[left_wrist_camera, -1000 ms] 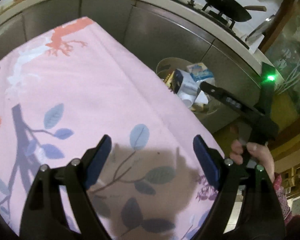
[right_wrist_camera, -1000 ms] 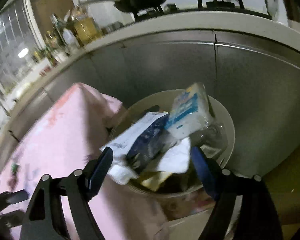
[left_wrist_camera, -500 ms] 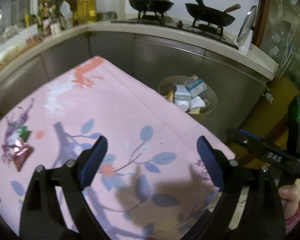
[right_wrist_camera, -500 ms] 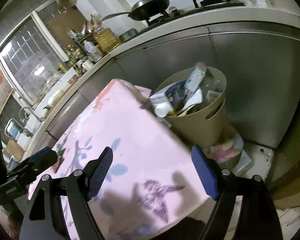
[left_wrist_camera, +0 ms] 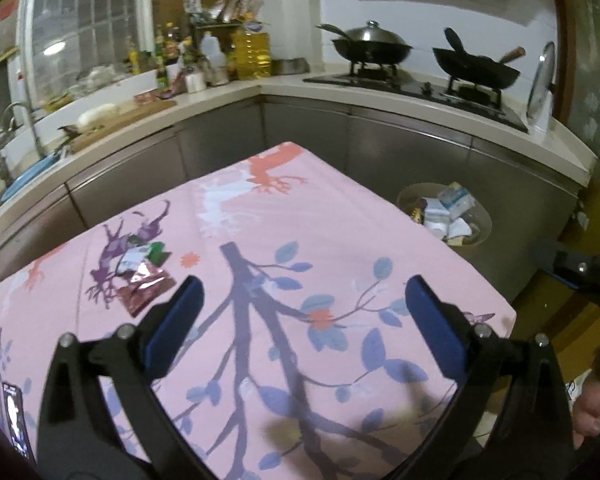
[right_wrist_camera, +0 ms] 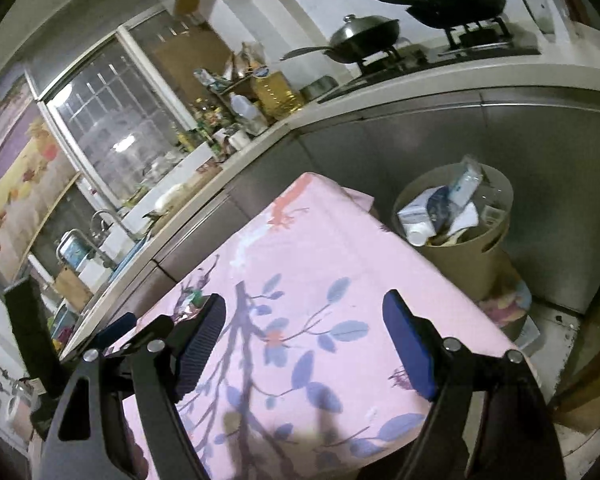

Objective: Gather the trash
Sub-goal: 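Withdraw both open tools from the bin back over the table, then move both open tools toward the pink wrapper and green packet, then grasp the pink foil wrapper with the left tool while the right tool grasps the green packet, then carry the wrapper with the left tool while the right tool carries the packet into the beige bin, then open both tools and withdraw them from the bin back over the table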

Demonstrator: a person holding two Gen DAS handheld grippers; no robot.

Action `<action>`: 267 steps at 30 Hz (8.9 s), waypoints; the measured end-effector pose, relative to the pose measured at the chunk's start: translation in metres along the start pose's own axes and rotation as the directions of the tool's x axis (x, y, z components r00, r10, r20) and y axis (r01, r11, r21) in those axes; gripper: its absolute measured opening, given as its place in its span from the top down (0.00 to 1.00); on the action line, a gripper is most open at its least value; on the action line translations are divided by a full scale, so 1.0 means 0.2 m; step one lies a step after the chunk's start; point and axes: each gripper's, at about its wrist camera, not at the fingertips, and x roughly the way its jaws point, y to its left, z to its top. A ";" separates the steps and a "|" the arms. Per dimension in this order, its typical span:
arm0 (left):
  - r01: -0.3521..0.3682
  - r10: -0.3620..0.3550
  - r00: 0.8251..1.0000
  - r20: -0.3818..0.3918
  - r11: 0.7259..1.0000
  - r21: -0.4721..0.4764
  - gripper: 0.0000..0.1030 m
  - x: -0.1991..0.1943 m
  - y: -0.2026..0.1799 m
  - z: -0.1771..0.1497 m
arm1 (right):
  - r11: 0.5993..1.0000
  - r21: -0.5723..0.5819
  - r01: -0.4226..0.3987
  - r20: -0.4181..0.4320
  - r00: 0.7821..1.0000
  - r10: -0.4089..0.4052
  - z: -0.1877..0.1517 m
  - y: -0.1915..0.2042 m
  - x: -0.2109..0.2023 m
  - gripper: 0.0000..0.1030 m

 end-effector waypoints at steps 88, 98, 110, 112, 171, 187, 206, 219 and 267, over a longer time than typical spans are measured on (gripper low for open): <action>-0.299 0.267 0.948 -0.176 0.935 -0.193 0.06 0.10 0.67 -0.38 | 0.991 -0.130 -0.021 -0.336 0.942 -0.024 -0.46 0.46 0.56 0.24; -0.323 0.286 0.939 -0.193 0.924 -0.205 0.06 0.12 0.72 -0.39 | 0.991 -0.133 -0.019 -0.348 0.937 -0.029 -0.47 0.47 0.58 0.24; -0.319 0.282 0.940 -0.192 0.925 -0.204 0.06 0.12 0.72 -0.40 | 0.995 -0.096 0.018 -0.289 0.956 -0.045 -0.44 0.43 0.57 0.19; -0.319 0.281 0.940 -0.192 0.926 -0.204 0.06 0.12 0.72 -0.40 | 0.995 -0.095 0.022 -0.285 0.957 -0.049 -0.44 0.43 0.57 0.19; 0.014 -0.085 0.981 -0.177 0.929 -0.370 0.84 0.30 1.17 -0.46 | 0.921 0.111 -0.372 -0.573 0.734 0.365 -0.13 0.85 1.77 0.93; 0.305 -0.331 0.916 -0.226 0.942 -0.141 0.84 0.54 0.31 -0.13 | 0.940 0.244 -0.240 -0.151 0.948 0.281 0.07 -0.24 0.59 0.96; 0.497 -0.439 0.819 -0.369 0.865 0.072 0.84 1.35 -0.71 0.57 | 0.954 0.299 -0.027 0.130 0.991 -0.013 0.37 -0.94 0.52 0.96; 0.576 -0.493 0.695 -0.523 0.817 -0.005 0.67 1.77 -0.86 0.57 | 0.957 0.290 -0.005 0.081 0.997 -0.019 0.31 -1.04 0.63 0.96; -0.025 0.018 0.999 0.046 0.988 0.153 0.06 0.12 -0.30 0.26 | 0.938 0.228 0.261 0.167 0.939 -0.302 -0.05 -0.25 -0.10 0.09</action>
